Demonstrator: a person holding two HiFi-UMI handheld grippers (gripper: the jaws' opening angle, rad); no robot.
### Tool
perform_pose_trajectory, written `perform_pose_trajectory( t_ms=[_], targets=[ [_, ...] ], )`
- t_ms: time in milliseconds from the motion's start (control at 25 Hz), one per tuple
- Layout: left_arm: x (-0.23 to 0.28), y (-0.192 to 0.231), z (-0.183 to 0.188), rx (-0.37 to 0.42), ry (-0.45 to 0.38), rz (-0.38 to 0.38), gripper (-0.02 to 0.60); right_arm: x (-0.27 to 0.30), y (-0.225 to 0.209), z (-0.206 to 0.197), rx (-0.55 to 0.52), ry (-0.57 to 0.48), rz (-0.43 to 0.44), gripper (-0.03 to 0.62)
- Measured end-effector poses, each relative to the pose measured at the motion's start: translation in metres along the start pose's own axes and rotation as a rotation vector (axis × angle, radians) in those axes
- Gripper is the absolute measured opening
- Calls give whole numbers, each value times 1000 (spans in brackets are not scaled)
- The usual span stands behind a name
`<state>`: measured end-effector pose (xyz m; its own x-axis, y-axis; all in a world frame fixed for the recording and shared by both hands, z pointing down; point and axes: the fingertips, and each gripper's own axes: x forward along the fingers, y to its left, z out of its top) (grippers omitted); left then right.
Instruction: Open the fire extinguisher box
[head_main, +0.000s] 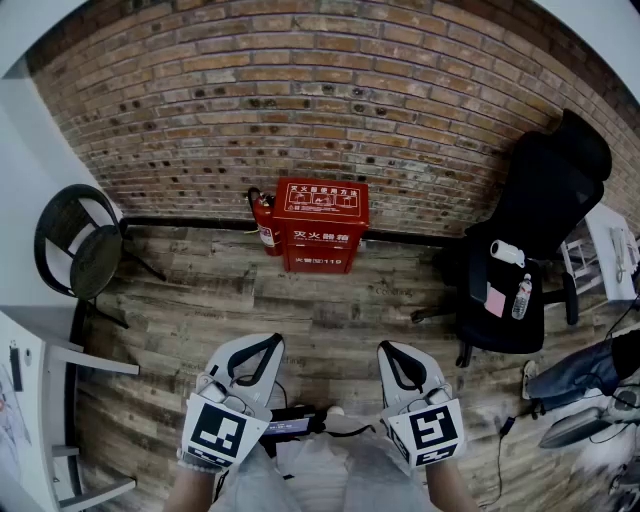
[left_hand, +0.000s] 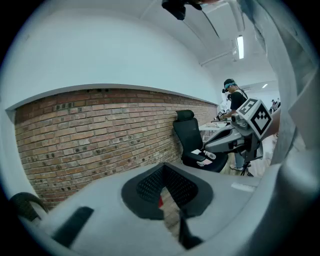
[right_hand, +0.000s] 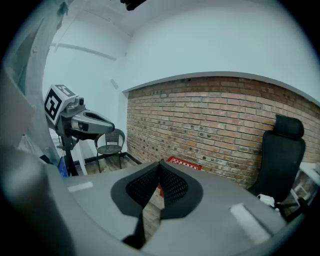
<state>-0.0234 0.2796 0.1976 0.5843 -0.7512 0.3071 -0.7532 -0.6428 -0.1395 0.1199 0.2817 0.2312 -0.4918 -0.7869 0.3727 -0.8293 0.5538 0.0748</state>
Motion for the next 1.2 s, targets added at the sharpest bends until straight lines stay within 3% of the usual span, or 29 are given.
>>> perform_pose_trajectory(
  t_ms=[760,1200],
  targets=[
    [1,4,-1,24,-10,-19,-2,3,2,0,34,-14,-22,6],
    [-11,28,-2,31,-36,-39,-2,15,14,19,46,-37,-70,6]
  ],
)
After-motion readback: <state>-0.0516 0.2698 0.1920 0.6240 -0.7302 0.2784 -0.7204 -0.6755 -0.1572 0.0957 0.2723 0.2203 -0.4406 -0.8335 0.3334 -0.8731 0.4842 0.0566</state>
